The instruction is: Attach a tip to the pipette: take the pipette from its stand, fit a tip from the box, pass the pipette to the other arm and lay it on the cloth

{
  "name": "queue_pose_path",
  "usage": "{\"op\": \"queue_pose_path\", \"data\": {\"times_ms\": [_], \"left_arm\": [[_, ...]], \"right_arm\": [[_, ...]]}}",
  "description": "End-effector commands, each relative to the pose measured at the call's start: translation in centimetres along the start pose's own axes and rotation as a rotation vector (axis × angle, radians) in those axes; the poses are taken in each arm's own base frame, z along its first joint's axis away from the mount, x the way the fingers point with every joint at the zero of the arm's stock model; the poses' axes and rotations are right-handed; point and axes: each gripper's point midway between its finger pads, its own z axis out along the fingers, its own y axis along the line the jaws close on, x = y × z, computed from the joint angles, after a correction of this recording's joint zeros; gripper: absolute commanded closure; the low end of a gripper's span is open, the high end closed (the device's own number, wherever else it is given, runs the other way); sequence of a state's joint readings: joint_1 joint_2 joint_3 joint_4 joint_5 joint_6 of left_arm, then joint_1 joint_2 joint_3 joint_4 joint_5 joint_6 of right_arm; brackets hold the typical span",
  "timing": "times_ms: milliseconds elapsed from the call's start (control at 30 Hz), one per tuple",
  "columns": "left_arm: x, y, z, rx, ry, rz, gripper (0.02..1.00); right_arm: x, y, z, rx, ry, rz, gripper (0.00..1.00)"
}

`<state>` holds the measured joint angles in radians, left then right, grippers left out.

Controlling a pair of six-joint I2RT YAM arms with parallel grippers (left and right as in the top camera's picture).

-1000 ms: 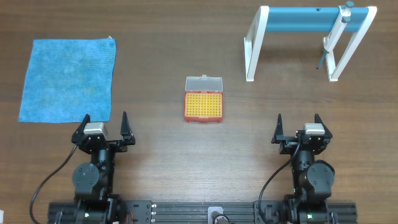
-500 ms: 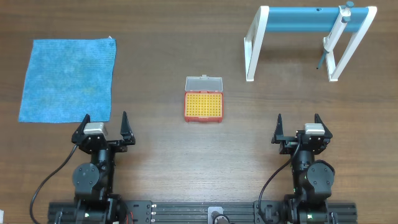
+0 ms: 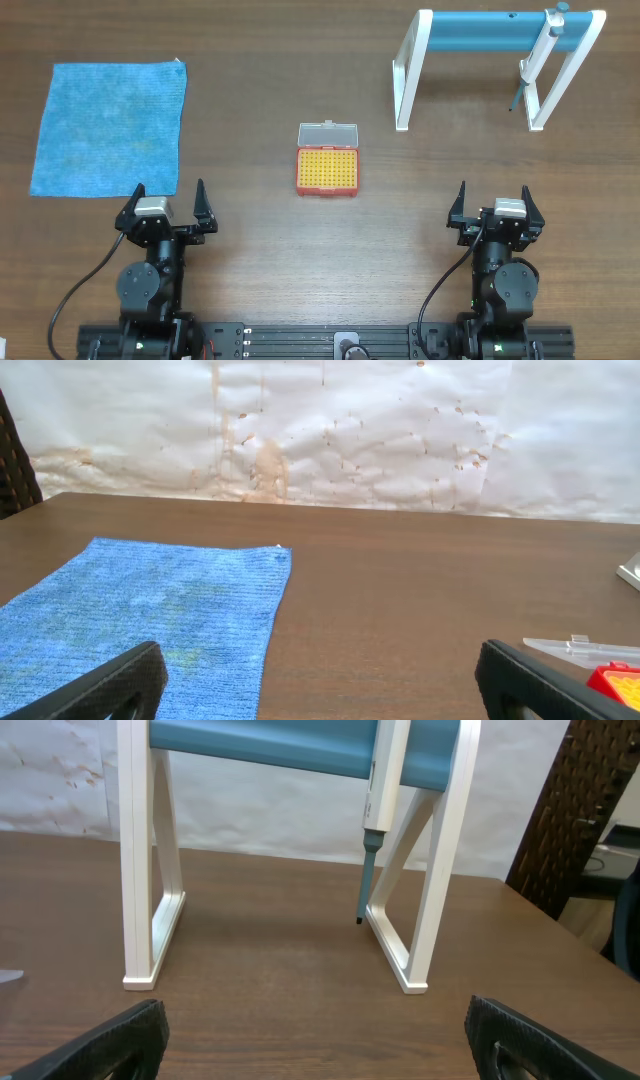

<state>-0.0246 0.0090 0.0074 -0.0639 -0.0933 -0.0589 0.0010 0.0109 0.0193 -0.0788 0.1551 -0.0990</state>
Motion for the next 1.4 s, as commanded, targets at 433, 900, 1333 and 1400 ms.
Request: {"op": "queue_pose_path", "data": {"times_ms": [433,900,1333,1400], "left_arm": [[0.1,0.3,0.0,-0.018,0.0,-0.015,0.02],[0.1,0.3,0.0,-0.018,0.0,-0.015,0.018],[0.1,0.3,0.0,-0.018,0.0,-0.015,0.02],[0.1,0.3,0.0,-0.018,0.0,-0.015,0.02]], "right_arm": [[-10.8,-8.0,9.7,-0.123,0.18,-0.013,0.027],[-5.8,-6.9,18.6,-0.309,0.23,0.076,0.023],[-4.6,-6.8,21.8,-0.3,0.171,0.16,0.045],[-4.6,-6.7,22.0,-0.301,0.166,0.157,0.053]]}}
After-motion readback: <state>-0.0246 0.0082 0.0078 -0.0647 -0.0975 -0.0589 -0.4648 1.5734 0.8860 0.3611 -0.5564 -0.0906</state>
